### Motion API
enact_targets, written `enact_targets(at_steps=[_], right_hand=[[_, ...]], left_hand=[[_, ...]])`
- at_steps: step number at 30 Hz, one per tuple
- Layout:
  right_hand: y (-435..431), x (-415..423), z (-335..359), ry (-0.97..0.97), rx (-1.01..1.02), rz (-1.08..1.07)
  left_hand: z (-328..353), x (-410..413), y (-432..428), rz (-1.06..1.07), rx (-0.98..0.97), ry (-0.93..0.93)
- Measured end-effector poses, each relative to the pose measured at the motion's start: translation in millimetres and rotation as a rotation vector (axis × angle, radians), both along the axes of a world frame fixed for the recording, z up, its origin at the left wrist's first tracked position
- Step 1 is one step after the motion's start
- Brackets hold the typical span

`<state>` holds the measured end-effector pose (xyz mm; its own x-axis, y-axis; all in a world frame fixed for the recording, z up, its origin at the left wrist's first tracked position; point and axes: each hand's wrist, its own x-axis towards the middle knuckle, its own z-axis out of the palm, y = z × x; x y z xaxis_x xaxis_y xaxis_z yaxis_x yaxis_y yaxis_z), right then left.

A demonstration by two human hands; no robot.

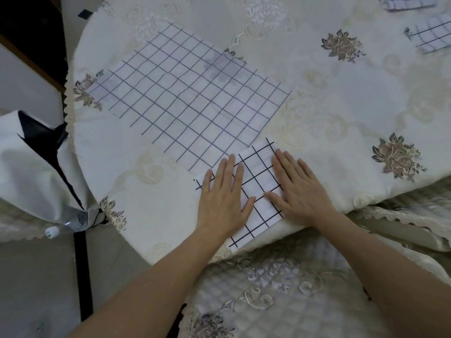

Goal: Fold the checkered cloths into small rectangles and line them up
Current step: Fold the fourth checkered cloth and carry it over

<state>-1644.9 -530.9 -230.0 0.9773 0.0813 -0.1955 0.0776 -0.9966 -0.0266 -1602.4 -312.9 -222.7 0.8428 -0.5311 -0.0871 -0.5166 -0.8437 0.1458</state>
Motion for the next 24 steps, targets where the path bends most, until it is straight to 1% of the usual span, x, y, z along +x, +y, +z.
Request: enact_targets(at_steps=[2,4,6,8,9,11,14,17,19,21,23,24], right_hand=[[4.8,2.0,3.8,-0.033,0.018,-0.048],[20.3,8.2,9.2,-0.109,0.045,-0.075],[42.1,17.0,10.5,-0.14,0.1,0.049],[59.0,22.6,3.9,-0.09,0.132,0.195],[59.5,24.7,-0.1,-0.062,0.131,0.221],[44.7,31.2,-3.6,-0.036,0.092,0.175],[5.3,42.2,-4.2,-0.005,0.027,0.03],[-16.6,47.1,-2.7,0.014,0.016,-0.051],[-17.9,48.0,-2.0,0.027,0.019,-0.069],[-9.5,46.5,3.0,0.039,0.012,-0.131],[12.0,35.9,9.3,-0.05,0.034,-0.222],[27.5,23.8,10.6,-0.098,0.071,-0.223]], left_hand=[[-8.1,-2.2,4.0,-0.006,0.041,0.015],[-10.0,-1.4,4.0,-0.007,0.049,0.017],[-8.9,-1.2,2.7,-0.006,0.052,0.016],[-10.0,-1.9,2.4,-0.01,0.076,0.008],[-10.0,-2.1,2.9,-0.009,0.078,0.009],[-9.4,-1.5,3.7,-0.001,0.058,0.006],[-9.9,-1.3,3.1,-0.013,0.05,0.006],[-9.8,-1.5,3.2,-0.013,0.061,0.008],[-9.2,-0.8,3.1,-0.012,0.066,0.013],[-9.5,-1.3,3.2,-0.011,0.06,0.014],[-9.9,-1.7,3.8,-0.005,0.068,0.02],[-10.2,-2.1,4.0,-0.005,0.073,0.022]])
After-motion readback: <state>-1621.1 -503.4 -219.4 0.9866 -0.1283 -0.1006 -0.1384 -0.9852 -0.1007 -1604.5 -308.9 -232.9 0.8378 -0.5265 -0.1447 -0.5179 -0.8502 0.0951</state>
